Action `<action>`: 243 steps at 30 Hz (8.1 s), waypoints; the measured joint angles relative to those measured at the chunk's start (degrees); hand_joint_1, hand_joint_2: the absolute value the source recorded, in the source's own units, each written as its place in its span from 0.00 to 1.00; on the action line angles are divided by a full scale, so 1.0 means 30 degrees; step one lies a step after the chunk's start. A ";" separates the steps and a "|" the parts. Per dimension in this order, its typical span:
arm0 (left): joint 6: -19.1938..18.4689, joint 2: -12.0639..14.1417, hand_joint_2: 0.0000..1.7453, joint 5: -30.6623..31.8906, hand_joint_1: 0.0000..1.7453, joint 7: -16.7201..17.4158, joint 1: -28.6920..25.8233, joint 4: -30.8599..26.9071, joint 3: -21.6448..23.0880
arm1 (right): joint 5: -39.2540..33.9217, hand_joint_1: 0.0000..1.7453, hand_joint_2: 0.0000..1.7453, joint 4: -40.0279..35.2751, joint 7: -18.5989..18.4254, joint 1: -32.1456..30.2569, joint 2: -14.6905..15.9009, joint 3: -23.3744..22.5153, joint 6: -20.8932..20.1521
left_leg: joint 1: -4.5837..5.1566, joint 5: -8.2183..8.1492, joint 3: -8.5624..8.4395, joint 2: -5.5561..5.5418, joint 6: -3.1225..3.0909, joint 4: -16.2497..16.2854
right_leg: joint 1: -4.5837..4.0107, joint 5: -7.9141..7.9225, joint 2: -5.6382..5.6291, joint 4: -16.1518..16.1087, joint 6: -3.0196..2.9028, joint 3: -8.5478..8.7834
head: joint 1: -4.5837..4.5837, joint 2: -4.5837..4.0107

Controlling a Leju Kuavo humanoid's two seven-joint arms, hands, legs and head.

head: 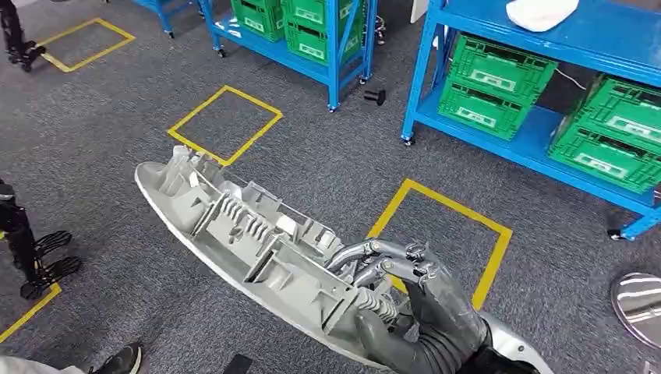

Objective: Take the parts from the cabinet and place them on the table.

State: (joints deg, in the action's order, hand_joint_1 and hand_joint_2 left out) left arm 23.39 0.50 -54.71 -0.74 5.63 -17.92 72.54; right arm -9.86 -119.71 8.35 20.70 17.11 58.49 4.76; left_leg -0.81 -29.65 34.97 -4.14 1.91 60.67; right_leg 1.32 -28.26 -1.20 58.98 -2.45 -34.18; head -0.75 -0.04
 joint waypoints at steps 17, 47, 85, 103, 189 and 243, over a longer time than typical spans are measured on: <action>0.0087 -0.0073 1.00 0.0168 0.00 0.0080 0.0176 0.0037 -0.0015 | 0.0174 1.00 1.00 -0.0015 -0.0255 0.0369 -0.0153 0.0131 -0.0255 | 0.0121 0.0935 -0.0190 0.1384 -0.0986 -0.0856 | -0.0229 -0.2555 0.0655 0.2982 0.0648 -0.0573 | -0.0119 0.0000; 0.0991 -0.0131 1.00 0.1261 0.00 0.1100 0.0547 -0.0007 0.0175 | 0.1427 1.00 1.00 -0.0277 -0.0750 -0.0196 0.0277 -0.0241 0.1530 | 0.0102 0.1168 -0.0096 0.1738 -0.0764 -0.0946 | -0.0159 -0.1440 0.1193 0.0656 0.0804 0.0659 | -0.0346 0.0000; 0.0626 0.0029 1.00 0.1545 0.00 0.0721 0.0562 -0.0109 0.0539 | 0.2491 1.00 1.00 -0.0918 -0.1158 -0.1022 0.0700 -0.0386 0.1887 | 0.0224 0.1249 -0.0103 -0.0360 -0.0892 -0.0812 | -0.0210 -0.0299 -0.0017 0.1990 0.0490 -0.0840 | -0.0033 0.0000; 0.0488 0.0036 1.00 0.1661 0.00 0.0830 0.0654 -0.0160 0.0554 | 0.2549 1.00 1.00 -0.1042 -0.1246 -0.1008 0.0692 -0.0386 0.1858 | 0.0212 0.1173 0.0012 0.2977 -0.0188 -0.0599 | -0.0466 -0.0602 0.2436 -0.0212 0.0435 0.0933 | -0.0536 0.0001; -0.0306 0.0510 1.00 0.2404 0.00 0.1471 0.1181 -0.0320 0.0561 | 0.2105 1.00 1.00 -0.0226 -0.0634 -0.0476 0.0627 -0.0896 0.1712 | -0.0131 -0.0992 0.2542 0.1074 0.0273 0.4607 | -0.0321 0.0508 0.1278 -0.0695 -0.0017 0.0303 | 0.0026 0.0000; -0.0109 0.0321 1.00 0.2288 0.00 0.1756 0.0959 -0.0320 0.0540 | 0.1806 1.00 1.00 -0.0226 -0.0576 -0.0504 0.0641 -0.0991 0.1836 | -0.0153 0.1064 -0.0034 0.1520 -0.0488 -0.0474 | -0.0219 0.0178 0.1846 -0.0335 0.0973 0.0296 | 0.0164 0.0000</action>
State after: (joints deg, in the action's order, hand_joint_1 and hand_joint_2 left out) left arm 23.06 1.46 -47.84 4.52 8.51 -18.88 74.16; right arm -4.44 -120.39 6.62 19.19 19.04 55.52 10.27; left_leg -1.27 -26.45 34.87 0.42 0.45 59.25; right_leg 0.66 -27.73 4.34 57.98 0.47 -33.29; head -0.26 -0.04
